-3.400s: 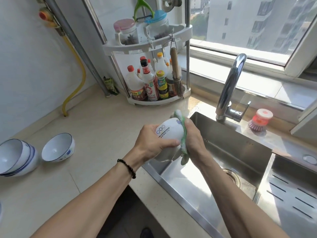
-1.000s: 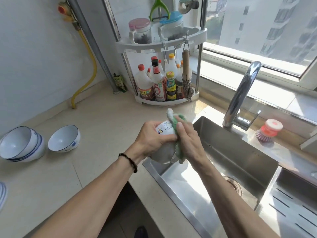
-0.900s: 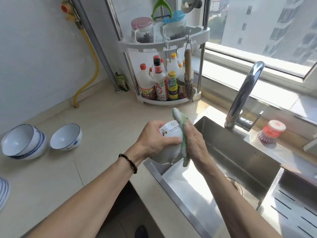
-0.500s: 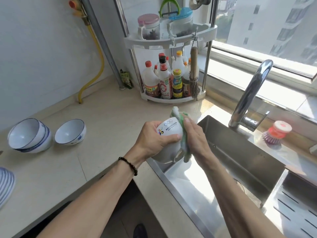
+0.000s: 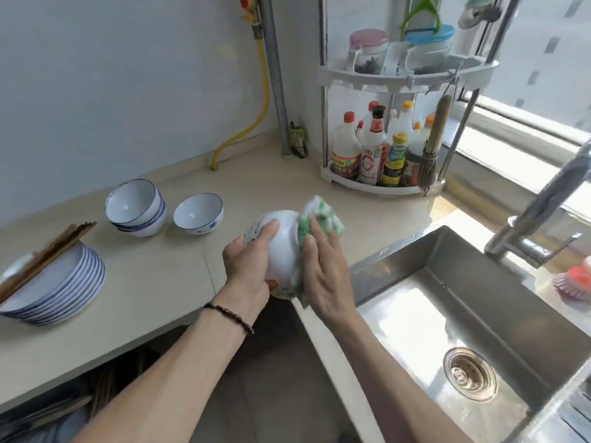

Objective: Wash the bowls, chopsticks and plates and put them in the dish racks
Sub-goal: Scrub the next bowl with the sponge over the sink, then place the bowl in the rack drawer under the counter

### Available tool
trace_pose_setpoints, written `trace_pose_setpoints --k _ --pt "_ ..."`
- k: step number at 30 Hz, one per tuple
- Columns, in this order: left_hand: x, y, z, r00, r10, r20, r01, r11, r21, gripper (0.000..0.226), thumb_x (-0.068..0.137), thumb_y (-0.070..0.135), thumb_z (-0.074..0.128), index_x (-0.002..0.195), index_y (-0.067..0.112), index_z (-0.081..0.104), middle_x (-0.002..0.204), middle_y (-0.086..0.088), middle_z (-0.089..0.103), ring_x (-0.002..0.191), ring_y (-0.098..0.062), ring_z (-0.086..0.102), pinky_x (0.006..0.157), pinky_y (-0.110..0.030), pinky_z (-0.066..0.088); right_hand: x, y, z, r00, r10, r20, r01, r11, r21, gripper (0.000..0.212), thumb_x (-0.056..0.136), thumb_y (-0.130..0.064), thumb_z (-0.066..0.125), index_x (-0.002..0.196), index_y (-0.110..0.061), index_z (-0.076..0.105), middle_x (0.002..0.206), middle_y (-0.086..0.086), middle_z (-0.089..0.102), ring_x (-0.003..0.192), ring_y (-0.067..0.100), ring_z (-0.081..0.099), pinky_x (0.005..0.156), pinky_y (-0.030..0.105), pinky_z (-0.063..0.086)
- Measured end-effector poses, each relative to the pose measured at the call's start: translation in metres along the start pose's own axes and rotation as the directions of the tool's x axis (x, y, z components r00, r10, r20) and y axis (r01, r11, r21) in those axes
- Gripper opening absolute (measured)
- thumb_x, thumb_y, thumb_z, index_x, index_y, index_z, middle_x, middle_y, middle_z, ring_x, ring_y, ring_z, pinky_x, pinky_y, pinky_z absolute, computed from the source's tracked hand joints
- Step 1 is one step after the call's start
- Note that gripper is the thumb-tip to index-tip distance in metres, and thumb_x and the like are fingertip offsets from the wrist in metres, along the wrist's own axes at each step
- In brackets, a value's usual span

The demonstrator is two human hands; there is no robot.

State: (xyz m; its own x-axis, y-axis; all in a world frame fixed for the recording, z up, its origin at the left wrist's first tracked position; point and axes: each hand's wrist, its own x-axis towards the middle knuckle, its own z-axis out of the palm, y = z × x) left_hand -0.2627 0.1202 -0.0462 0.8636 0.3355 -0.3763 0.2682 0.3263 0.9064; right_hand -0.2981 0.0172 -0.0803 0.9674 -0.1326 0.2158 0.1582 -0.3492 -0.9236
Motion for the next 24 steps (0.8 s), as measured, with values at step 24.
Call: trace_pose_setpoints --k 24 --pt "-0.049 0.06 -0.433 0.883 0.227 -0.411 -0.171 0.97 0.171 0.035 0.076 0.021 0.083 0.055 0.016 0.056 0.043 0.015 0.052 0.046 -0.01 0.046 0.043 -0.017 0.036 -0.181 -0.16 0.322 0.751 -0.119 0.65 0.024 0.988 0.153 0.053 0.108 -0.042 0.021 0.157 -0.022 0.028 0.165 -0.008 0.019 0.147 -0.006 0.007 0.119 0.011 0.003"
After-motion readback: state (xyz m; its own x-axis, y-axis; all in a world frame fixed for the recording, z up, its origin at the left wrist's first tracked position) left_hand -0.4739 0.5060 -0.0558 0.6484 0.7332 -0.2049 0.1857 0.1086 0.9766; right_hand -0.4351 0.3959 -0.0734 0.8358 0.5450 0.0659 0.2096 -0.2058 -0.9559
